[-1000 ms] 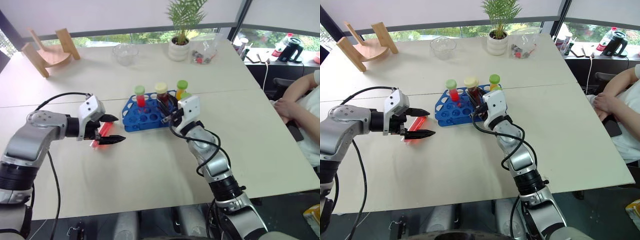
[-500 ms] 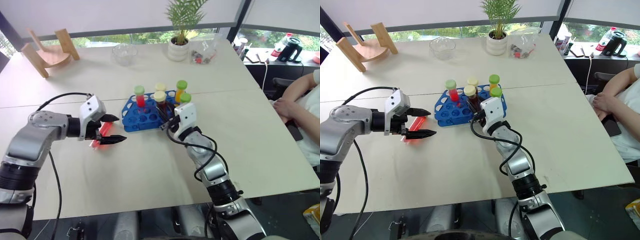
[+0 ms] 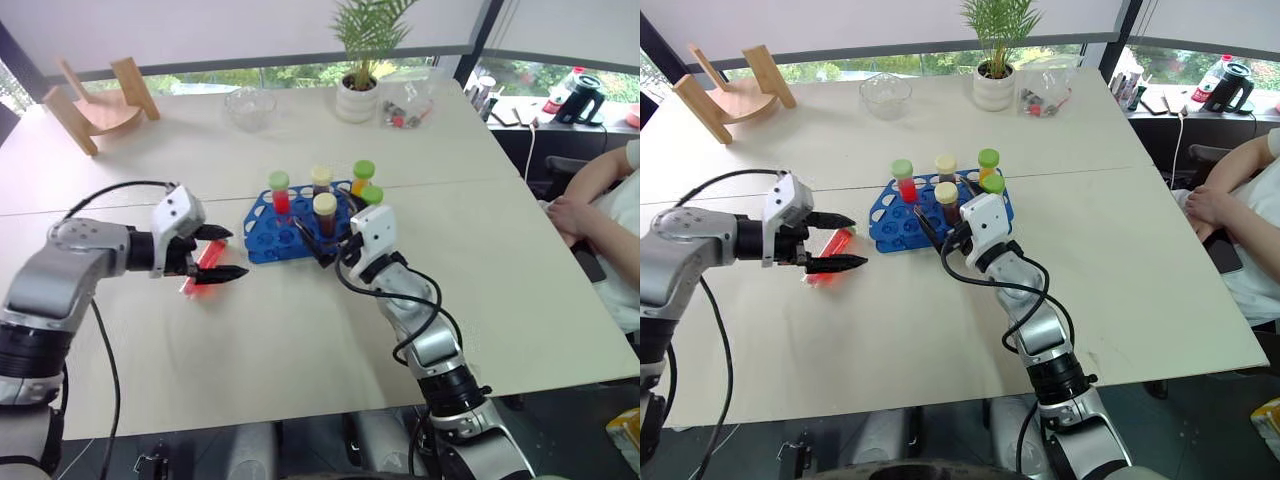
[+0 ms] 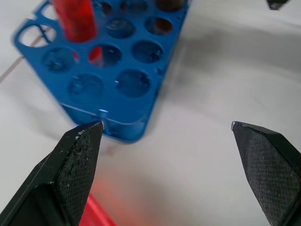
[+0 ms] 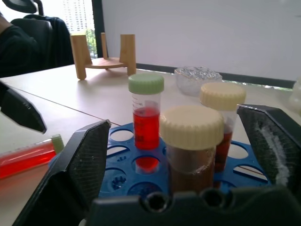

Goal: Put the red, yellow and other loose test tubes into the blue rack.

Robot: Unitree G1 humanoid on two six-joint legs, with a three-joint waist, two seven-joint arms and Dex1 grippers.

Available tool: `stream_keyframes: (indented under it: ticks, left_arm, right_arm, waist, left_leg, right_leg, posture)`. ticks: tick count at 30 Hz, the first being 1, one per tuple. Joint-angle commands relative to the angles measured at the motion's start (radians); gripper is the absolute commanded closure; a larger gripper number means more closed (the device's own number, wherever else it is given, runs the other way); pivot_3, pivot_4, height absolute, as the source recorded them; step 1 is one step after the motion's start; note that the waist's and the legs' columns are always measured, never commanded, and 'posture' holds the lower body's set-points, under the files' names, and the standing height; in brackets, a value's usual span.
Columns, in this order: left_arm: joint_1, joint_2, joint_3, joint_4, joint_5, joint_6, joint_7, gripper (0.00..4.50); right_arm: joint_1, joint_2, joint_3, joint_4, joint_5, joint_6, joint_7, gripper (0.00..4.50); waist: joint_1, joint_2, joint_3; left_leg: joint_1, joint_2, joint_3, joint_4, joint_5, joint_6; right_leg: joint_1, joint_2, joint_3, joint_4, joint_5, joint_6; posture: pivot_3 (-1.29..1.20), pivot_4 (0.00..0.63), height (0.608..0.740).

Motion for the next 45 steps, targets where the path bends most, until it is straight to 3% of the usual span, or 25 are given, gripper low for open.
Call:
stream_keyframes:
  ticks: [1,4,8,12,14,17,19,23,29,32,38,40,42,45]
  left_arm:
    - [-0.092,0.037,0.063,0.019,-0.003,0.072,0.05,0.0]
    - [-0.157,0.078,0.061,0.081,0.003,0.11,0.032,0.0]
    - [-0.312,0.183,-0.114,0.227,0.138,0.217,-0.014,0.0]
    - [-0.558,0.132,-0.386,0.356,0.241,0.486,-0.092,0.0]
    - [-0.622,0.08,-0.489,0.42,0.295,0.517,-0.112,0.0]
    - [-0.679,0.03,-0.556,0.541,0.334,0.526,-0.143,0.0]
    - [-0.723,-0.03,-0.589,0.622,0.341,0.57,-0.156,0.0]
    - [-0.728,-0.058,-0.666,0.646,0.37,0.56,-0.213,0.0]
    - [-0.7,-0.131,-0.679,0.708,0.398,0.545,-0.197,0.0]
    - [-0.672,-0.163,-0.675,0.718,0.41,0.53,-0.179,0.92]
    - [-0.659,-0.204,-0.642,0.742,0.418,0.525,-0.152,3.63]
    - [-0.658,-0.208,-0.627,0.751,0.42,0.523,-0.143,3.68]
    - [-0.678,-0.204,-0.526,0.815,0.403,0.468,-0.085,3.68]
    - [-0.607,-0.139,-0.231,0.773,0.293,0.089,-0.004,3.68]
  right_arm:
    - [0.003,-0.049,-0.007,-0.205,0.082,0.076,0.095,0.03]
    - [-0.004,-0.091,-0.013,-0.336,0.169,0.206,0.155,0.03]
    - [-0.015,-0.282,-0.106,-0.547,0.452,0.476,0.325,0.03]
    - [-0.045,-0.561,-0.198,-0.598,0.778,0.725,0.583,0.03]
    - [-0.053,-0.666,-0.193,-0.587,0.866,0.791,0.692,0.03]
    - [-0.072,-0.713,-0.146,-0.584,0.872,0.778,0.769,0.03]
    - [-0.077,-0.723,-0.103,-0.555,0.794,0.732,0.787,0.03]
    - [-0.073,-0.692,-0.087,-0.534,0.748,0.701,0.749,0.03]
    - [-0.041,-0.675,-0.109,-0.557,0.747,0.696,0.696,0.03]
    - [-0.038,-0.68,-0.125,-0.549,0.738,0.687,0.677,0.0]
    - [-0.038,-0.701,-0.143,-0.536,0.717,0.686,0.664,0.0]
    - [-0.035,-0.711,-0.144,-0.533,0.711,0.683,0.668,0.0]
    - [-0.036,-0.723,-0.15,-0.524,0.702,0.682,0.665,0.0]
    - [-0.003,-0.756,-0.22,-0.52,0.725,0.688,0.664,0.0]
  waist:
    - [0.003,0.0,0.0]
    - [0.001,0.0,0.0]
    - [0.0,0.0,0.0]
    - [0.015,0.0,0.001]
    - [0.025,0.0,0.001]
    - [0.021,0.0,0.001]
    - [0.017,-0.001,0.001]
    - [0.006,-0.001,0.001]
    - [0.006,-0.001,0.001]
    - [0.006,-0.001,0.001]
    - [0.014,0.0,0.001]
    - [0.021,0.0,0.001]
    - [0.027,0.0,0.001]
    - [0.03,-0.001,0.001]
  left_leg:
    - [0.0,0.0,0.0,0.0,0.0,0.0]
    - [-0.001,0.0,-0.001,0.001,0.0,0.0]
    - [0.001,0.0,-0.001,0.0,0.0,0.0]
    - [0.001,-0.001,-0.002,0.001,0.0,0.001]
    - [0.001,-0.002,-0.002,0.002,-0.001,0.001]
    - [0.002,-0.001,-0.003,0.002,-0.002,0.003]
    - [0.001,-0.001,-0.003,0.002,-0.003,0.005]
    - [-0.001,-0.001,-0.003,0.002,-0.003,0.006]
    - [-0.001,-0.001,-0.003,0.003,-0.003,0.005]
    - [-0.001,-0.001,-0.003,0.004,-0.003,0.006]
    - [-0.001,-0.001,-0.003,0.005,-0.003,0.006]
    - [-0.001,-0.001,-0.003,0.005,-0.003,0.006]
    - [-0.001,-0.001,-0.003,0.006,-0.003,0.006]
    - [-0.001,-0.001,-0.003,0.007,-0.003,0.006]
  right_leg:
    - [0.0,0.0,0.0,0.0,0.0,0.0]
    - [0.0,0.0,0.0,0.0,0.0,0.0]
    - [0.001,0.0,-0.001,0.0,0.0,0.0]
    - [0.003,0.0,-0.002,0.0,0.0,0.0]
    - [0.005,0.0,-0.002,-0.002,0.0,0.0]
    - [0.005,0.001,-0.002,-0.002,0.0,0.0]
    - [0.003,0.002,-0.002,-0.002,-0.001,-0.001]
    - [0.002,0.001,-0.002,-0.002,-0.001,-0.001]
    - [0.002,0.001,-0.002,-0.002,-0.001,0.0]
    - [0.002,0.0,-0.002,-0.001,-0.001,0.0]
    - [0.003,0.0,-0.002,-0.001,-0.001,0.0]
    - [0.003,0.0,-0.002,0.0,-0.001,0.0]
    - [0.003,0.0,-0.002,0.0,-0.001,0.0]
    - [0.003,0.0,-0.002,0.001,-0.001,0.0]
  posture:
    - [0.0,0.15,0.74]
    - [0.0,0.15,0.74]
    - [0.0,0.15,0.74]
    - [0.0,0.15,0.74]
    - [0.0,0.15,0.74]
    - [0.0,0.15,0.74]
    - [0.0,0.15,0.74]
    - [0.0,0.15,0.74]
    - [0.0,0.15,0.74]
    - [0.0,0.15,0.74]
    - [0.0,0.15,0.74]
    - [0.0,0.15,0.74]
    - [0.0,0.15,0.74]
    - [0.0,0.15,0.74]
